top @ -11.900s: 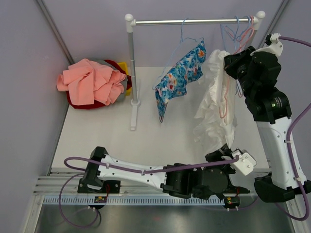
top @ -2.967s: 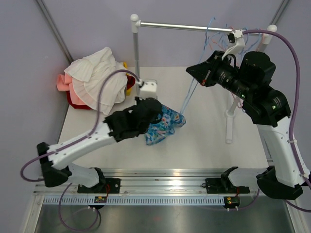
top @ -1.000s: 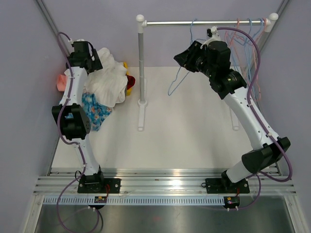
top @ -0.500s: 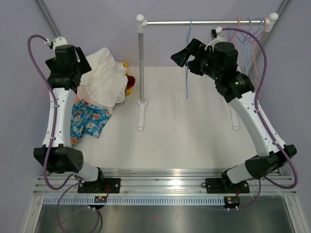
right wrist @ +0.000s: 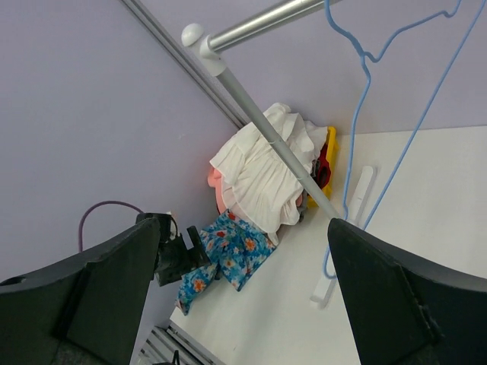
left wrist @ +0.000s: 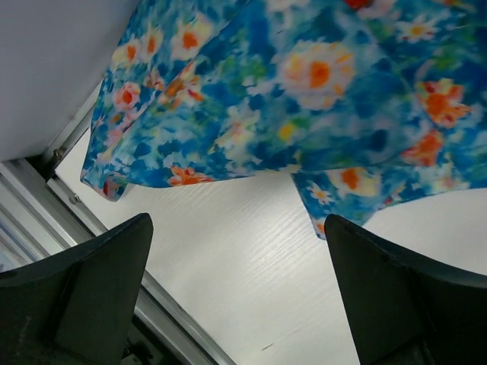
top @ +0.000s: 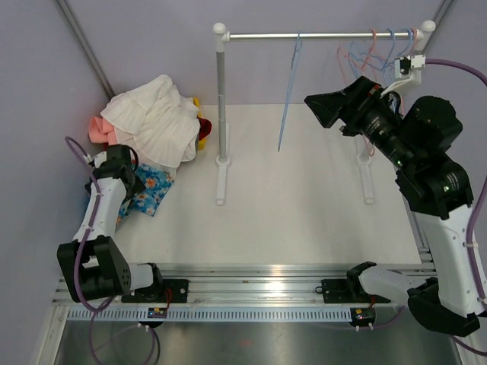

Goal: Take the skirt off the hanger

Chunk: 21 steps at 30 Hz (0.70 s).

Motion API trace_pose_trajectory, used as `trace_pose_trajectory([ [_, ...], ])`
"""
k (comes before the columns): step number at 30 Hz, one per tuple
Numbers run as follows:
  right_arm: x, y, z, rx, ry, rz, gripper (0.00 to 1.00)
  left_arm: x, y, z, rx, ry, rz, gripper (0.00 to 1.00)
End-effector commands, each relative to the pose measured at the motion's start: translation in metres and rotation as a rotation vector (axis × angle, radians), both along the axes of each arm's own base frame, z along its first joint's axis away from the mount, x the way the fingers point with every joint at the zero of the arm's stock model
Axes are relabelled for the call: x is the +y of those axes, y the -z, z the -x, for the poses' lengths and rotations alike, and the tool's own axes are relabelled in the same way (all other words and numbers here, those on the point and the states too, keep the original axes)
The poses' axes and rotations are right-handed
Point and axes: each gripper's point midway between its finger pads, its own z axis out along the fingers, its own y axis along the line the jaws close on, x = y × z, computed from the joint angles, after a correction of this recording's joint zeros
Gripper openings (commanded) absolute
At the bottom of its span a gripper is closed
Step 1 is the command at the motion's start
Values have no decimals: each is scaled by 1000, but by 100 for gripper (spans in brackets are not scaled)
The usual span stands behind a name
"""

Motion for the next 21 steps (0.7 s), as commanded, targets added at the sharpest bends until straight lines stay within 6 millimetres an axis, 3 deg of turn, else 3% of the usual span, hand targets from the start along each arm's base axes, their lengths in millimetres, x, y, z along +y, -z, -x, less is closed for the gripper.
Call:
trace_pose_trajectory([
  [1, -9, 5, 10, 2, 13, 38, 99, 7, 19, 1, 7, -78, 17, 99],
  [4, -12, 3, 17, -5, 10, 41, 99, 4, 29, -12, 29, -56, 65, 99],
  [8, -14, 4, 22, -10, 9, 34, 99, 6, 57, -18, 69, -78, 182, 99],
  [14, -2, 14, 16, 13, -34, 25, 99, 13, 65, -32, 44, -102, 183, 98],
  [18, 0, 19, 14, 25, -42, 26, 100, 16, 83, -48, 57, -89, 193, 95],
  [20, -2, 20, 14, 21, -34, 35, 99, 18, 86, -55, 63, -96, 192, 85],
  [21, -2, 21, 13, 22, -27, 37, 100, 18, 90, -57, 76, -99, 197, 58],
])
